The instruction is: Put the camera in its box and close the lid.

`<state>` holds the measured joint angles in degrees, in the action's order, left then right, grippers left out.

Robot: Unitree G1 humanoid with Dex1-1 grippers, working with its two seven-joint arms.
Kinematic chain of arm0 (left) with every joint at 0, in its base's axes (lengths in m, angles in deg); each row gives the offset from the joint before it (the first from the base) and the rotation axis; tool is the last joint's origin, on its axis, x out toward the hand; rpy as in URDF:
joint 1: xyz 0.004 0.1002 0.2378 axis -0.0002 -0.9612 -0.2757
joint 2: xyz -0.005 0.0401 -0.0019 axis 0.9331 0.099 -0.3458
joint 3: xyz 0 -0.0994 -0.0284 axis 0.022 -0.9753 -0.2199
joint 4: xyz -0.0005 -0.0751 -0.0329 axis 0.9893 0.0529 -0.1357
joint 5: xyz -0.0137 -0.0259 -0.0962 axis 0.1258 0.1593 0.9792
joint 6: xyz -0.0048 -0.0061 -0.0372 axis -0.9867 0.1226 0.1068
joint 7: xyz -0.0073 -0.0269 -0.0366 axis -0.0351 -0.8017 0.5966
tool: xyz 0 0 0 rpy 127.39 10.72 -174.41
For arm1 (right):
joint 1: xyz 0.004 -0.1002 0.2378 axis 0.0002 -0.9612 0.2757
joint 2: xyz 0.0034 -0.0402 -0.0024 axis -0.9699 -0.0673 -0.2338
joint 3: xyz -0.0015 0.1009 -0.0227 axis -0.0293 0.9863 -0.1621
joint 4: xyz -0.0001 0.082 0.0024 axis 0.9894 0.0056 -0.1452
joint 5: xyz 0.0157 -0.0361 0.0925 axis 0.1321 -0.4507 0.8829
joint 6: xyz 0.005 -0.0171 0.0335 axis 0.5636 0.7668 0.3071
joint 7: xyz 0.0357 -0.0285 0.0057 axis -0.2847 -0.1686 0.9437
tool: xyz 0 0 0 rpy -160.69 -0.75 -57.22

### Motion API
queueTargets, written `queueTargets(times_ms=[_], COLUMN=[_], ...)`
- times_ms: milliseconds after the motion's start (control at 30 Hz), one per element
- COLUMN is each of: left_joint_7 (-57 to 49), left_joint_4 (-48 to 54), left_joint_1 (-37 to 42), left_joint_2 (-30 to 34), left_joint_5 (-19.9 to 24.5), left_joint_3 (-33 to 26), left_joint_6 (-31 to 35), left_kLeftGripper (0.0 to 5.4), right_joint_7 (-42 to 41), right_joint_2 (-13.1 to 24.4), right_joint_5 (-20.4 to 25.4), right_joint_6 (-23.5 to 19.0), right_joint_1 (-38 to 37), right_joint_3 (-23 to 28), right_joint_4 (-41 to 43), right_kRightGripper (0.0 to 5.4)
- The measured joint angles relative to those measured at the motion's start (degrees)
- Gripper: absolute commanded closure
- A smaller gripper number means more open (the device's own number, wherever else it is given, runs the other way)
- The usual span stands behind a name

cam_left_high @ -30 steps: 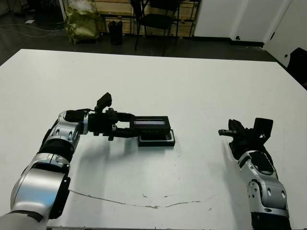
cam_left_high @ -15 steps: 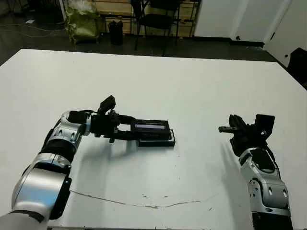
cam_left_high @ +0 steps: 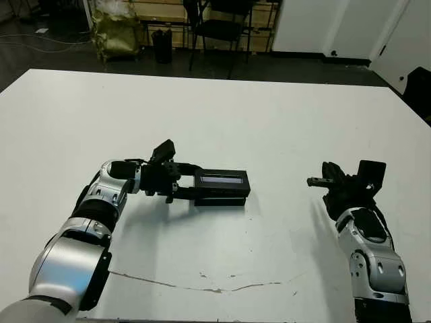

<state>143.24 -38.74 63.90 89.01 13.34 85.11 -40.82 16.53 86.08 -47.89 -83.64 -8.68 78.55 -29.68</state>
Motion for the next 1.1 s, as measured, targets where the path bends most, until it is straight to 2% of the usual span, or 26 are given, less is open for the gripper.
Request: queueTargets(times_ms=[267,733,1100], left_joint_7=[1.14,1.63,0.01], left_joint_4=[1.24,2.93,2.9], left_joint_1=[-0.04,-0.58,-0.7], left_joint_2=[1.65,3.38,2.45], left_joint_5=[-0.2,-0.5,-0.5], left_joint_3=[0.25,0.52,0.77], left_joint_6=[0.3,0.3,1.25], left_kLeftGripper=[2.82,2.85,2.85], right_joint_7=[-0.04,-0.06,0.11], right_joint_2=[-0.02,-0.04,-0.05], right_joint_5=[0.17,0.6,0.58], right_joint_6=[1.18,0.9,0.91], right_joint_1=[0.0,0.0,-0.02], right_joint_3=[0.13,0.5,0.45], right_joint_4=[-1.32,-1.84,-0.78], right_kRightGripper=[5.4,5.4,5.4])
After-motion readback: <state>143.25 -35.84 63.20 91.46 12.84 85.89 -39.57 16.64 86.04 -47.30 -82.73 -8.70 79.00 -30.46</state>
